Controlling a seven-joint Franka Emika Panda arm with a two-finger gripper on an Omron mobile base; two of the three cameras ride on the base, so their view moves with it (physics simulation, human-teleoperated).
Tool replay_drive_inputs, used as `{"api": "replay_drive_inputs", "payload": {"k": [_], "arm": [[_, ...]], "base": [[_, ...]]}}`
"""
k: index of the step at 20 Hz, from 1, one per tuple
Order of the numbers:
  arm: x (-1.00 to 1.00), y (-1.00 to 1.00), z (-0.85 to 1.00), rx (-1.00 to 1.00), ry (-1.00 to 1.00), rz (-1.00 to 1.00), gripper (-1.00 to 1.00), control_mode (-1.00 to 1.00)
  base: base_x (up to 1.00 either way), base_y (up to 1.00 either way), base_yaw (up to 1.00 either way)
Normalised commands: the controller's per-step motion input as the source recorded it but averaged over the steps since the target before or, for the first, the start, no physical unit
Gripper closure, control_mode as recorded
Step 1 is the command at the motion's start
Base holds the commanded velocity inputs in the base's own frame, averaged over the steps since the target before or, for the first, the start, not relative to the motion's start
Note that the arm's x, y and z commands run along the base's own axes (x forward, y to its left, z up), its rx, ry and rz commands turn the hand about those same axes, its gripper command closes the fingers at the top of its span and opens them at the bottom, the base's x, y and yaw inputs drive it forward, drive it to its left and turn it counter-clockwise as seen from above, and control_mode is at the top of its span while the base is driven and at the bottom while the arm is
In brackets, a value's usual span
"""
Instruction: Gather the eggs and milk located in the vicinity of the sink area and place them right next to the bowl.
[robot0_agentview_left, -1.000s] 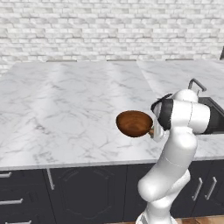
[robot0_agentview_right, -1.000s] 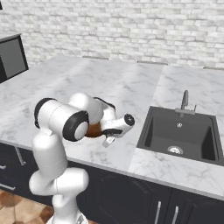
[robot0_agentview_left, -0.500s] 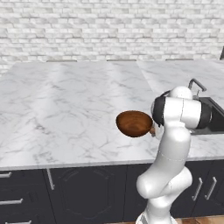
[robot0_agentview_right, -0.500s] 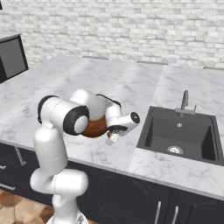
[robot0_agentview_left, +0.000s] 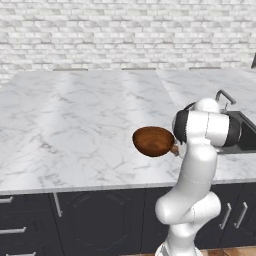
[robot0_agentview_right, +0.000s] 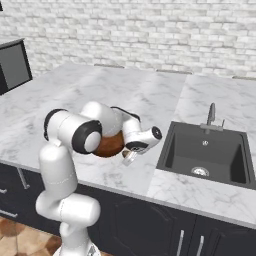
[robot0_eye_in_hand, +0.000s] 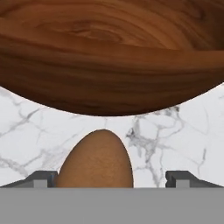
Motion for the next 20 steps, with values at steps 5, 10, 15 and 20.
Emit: {"api": "replay_drive_inputs", "payload": {"k": [5,10,15,20], "arm": [[-0.26,0.00,0.34,0.00,0.00,0.00,-1.00,-1.00],[-0.35,0.00,0.47,0.00,0.00,0.01,-1.00,-1.00],[-0.82,0.00,0.59,0.00,-0.14,-0.04,-1.00,-1.00],[-0.64,0.00,0.77,0.00,-0.23,-0.22,-1.00,-1.00]], "base": [[0.00,0.00,0.00],[0.00,0.00,0.00],[0.00,0.00,0.00],[0.00,0.00,0.00]]}}
